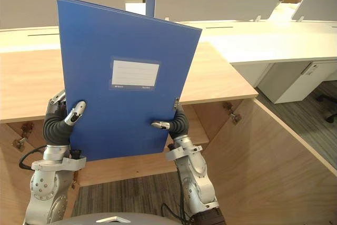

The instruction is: Walk over to the cabinet, pick up the folder, carry it to the office cabinet, place the folder inside the office cabinet, then close the office cabinet door

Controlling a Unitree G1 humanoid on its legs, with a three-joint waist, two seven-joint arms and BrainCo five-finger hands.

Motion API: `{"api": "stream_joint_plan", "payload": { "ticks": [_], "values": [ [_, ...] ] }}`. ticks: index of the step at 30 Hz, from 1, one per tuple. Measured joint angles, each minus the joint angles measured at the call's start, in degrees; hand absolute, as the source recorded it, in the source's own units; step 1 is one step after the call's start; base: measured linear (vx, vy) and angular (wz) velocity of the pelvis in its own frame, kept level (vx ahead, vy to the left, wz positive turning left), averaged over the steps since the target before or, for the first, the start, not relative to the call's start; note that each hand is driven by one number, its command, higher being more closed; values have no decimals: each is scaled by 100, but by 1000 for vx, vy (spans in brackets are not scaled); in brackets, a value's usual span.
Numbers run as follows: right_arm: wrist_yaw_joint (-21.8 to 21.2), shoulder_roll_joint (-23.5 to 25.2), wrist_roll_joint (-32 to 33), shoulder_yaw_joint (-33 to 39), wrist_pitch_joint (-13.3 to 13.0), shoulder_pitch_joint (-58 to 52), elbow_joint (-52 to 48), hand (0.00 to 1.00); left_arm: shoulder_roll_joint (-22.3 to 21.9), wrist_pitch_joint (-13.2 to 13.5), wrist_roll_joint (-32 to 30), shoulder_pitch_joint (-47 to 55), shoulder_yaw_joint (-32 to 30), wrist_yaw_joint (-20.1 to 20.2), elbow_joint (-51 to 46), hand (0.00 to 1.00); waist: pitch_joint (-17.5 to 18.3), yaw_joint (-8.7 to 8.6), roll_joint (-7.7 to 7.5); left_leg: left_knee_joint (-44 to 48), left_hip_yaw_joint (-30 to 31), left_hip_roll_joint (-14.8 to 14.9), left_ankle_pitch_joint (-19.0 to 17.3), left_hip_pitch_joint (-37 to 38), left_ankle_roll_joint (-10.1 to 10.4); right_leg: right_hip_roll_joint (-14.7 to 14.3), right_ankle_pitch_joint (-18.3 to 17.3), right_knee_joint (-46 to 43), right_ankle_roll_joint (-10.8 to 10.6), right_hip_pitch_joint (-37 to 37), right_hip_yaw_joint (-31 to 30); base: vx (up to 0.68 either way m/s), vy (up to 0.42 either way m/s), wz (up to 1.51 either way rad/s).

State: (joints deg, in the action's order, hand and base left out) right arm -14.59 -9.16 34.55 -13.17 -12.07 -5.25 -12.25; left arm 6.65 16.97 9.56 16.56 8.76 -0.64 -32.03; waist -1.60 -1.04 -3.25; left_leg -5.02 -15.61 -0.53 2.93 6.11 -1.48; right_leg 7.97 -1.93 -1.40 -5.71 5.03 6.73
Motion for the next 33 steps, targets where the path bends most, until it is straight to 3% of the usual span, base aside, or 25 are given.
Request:
{"api": "stream_joint_plan", "payload": {
  "ticks": [6,14,15,27,33],
  "values": [
    [-406,-143,134,-52,76,127,205,100,153,-1,383,-7,-158,316,1,100,49,0,-30,-1,3,-1,35,-22,-5,-1,15,-9,0,-25,-1,0,0,0],
    [-448,-231,231,-201,106,141,278,100,173,-1,420,7,-304,518,1,100,156,36,-75,-6,22,-1,77,-112,-14,1,23,-63,12,-124,6,-3,5,1],
    [-486,-218,242,-201,103,141,318,100,181,-1,417,11,-306,523,1,0,160,34,-78,-6,32,-1,85,-112,-15,2,23,-72,12,-124,10,0,0,0],
    [-494,176,310,-9,125,70,663,100,-127,55,537,73,-302,553,1,0,244,14,-82,-7,80,-1,75,-130,15,2,4,-83,-16,-124,18,-1,2,1],
    [-306,423,-206,55,122,70,652,100,-373,92,479,92,-505,302,303,0,246,15,-80,-7,85,0,73,-130,16,1,24,-73,12,-117,20,0,0,0]
  ]
}}
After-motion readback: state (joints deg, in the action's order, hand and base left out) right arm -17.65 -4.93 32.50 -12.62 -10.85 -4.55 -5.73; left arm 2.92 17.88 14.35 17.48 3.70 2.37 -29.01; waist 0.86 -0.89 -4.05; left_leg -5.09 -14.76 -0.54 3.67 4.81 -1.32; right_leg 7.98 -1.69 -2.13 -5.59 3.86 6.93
